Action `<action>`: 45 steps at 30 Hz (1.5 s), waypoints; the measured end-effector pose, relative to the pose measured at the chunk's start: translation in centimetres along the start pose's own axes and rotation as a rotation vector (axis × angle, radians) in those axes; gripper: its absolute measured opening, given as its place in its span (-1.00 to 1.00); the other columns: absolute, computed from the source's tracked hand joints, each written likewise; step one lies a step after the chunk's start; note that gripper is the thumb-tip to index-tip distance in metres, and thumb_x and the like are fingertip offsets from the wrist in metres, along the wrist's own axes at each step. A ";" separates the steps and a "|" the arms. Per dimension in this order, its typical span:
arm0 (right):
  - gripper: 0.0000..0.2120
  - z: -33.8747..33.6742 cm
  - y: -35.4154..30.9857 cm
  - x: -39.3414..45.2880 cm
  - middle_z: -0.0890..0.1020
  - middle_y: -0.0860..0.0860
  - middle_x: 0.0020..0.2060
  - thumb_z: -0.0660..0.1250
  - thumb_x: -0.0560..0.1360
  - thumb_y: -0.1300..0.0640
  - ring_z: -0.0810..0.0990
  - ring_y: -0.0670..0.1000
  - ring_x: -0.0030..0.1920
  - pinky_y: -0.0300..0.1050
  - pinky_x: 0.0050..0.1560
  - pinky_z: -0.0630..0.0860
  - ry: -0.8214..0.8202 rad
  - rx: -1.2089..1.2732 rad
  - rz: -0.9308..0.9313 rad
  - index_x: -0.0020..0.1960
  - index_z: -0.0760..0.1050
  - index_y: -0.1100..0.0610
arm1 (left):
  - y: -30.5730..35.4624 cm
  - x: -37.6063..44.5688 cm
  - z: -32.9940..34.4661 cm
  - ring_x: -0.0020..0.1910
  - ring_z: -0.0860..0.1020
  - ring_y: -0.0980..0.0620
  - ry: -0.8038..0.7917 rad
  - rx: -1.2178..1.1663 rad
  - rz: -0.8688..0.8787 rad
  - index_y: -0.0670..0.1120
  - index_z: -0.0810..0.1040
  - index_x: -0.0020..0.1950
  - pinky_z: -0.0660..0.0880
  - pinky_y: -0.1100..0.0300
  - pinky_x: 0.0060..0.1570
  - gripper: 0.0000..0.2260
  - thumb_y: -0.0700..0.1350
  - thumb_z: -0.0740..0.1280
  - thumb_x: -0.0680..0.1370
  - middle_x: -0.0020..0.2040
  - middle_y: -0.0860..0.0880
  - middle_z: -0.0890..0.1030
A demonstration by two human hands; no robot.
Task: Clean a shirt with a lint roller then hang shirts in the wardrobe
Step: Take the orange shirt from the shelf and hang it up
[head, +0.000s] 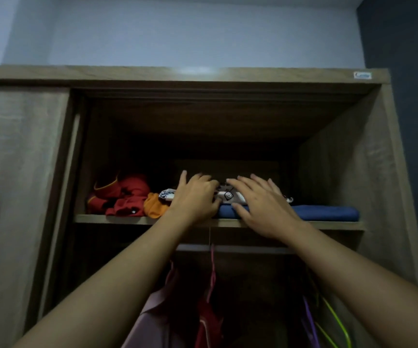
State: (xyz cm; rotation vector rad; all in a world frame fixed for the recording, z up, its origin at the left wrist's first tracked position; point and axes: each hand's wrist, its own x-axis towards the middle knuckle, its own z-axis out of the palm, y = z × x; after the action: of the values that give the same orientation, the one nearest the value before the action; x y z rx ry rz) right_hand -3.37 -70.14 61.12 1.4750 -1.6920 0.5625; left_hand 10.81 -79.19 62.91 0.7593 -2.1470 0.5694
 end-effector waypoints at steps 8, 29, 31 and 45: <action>-0.38 -1.2 4.8 3.5 0.49 -0.01 0.28 0.33 0.50 0.07 0.52 0.00 0.18 0.02 0.19 0.51 -0.239 0.172 0.148 0.49 0.17 -0.12 | -3.3 1.3 -0.1 0.11 0.55 -0.05 0.029 -0.196 0.011 -0.01 0.41 0.18 0.45 -0.04 0.21 -0.74 0.00 0.30 0.52 0.11 -0.02 0.57; -0.65 -4.2 11.8 0.9 0.62 0.11 0.15 0.23 0.51 0.20 0.57 0.16 0.12 -0.03 0.06 0.48 -0.390 -0.323 0.229 0.26 0.51 -0.02 | 4.1 8.1 2.4 0.07 0.54 -0.07 -0.518 -0.090 0.188 0.07 0.50 0.19 0.46 0.04 0.11 -0.79 -0.11 0.19 0.60 0.13 -0.06 0.57; -0.76 -5.0 11.1 0.7 0.61 0.09 0.11 0.17 0.56 0.08 0.56 0.12 0.06 -0.03 0.02 0.43 -0.476 -0.197 0.301 0.15 0.54 -0.01 | 3.5 7.9 0.5 0.08 0.52 -0.03 -0.737 -0.293 0.069 0.06 0.47 0.27 0.44 0.05 0.13 -0.73 0.06 0.20 0.60 0.13 -0.05 0.55; -0.59 -1.2 10.3 4.5 0.53 0.11 0.28 0.02 0.66 -0.08 0.53 0.01 0.09 -0.14 0.11 0.29 -0.589 0.103 0.482 0.27 0.50 0.12 | 2.9 11.5 5.6 0.28 0.44 -0.05 -0.773 -0.292 0.026 0.12 0.28 0.48 0.31 -0.03 0.35 -0.51 0.25 0.08 0.58 0.42 -0.01 0.41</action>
State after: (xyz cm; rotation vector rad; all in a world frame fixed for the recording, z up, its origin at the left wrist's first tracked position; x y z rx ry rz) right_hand -12.94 -69.64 67.21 1.3846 -2.5511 0.4937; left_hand -0.08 -84.30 68.10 0.8743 -2.8556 -0.0658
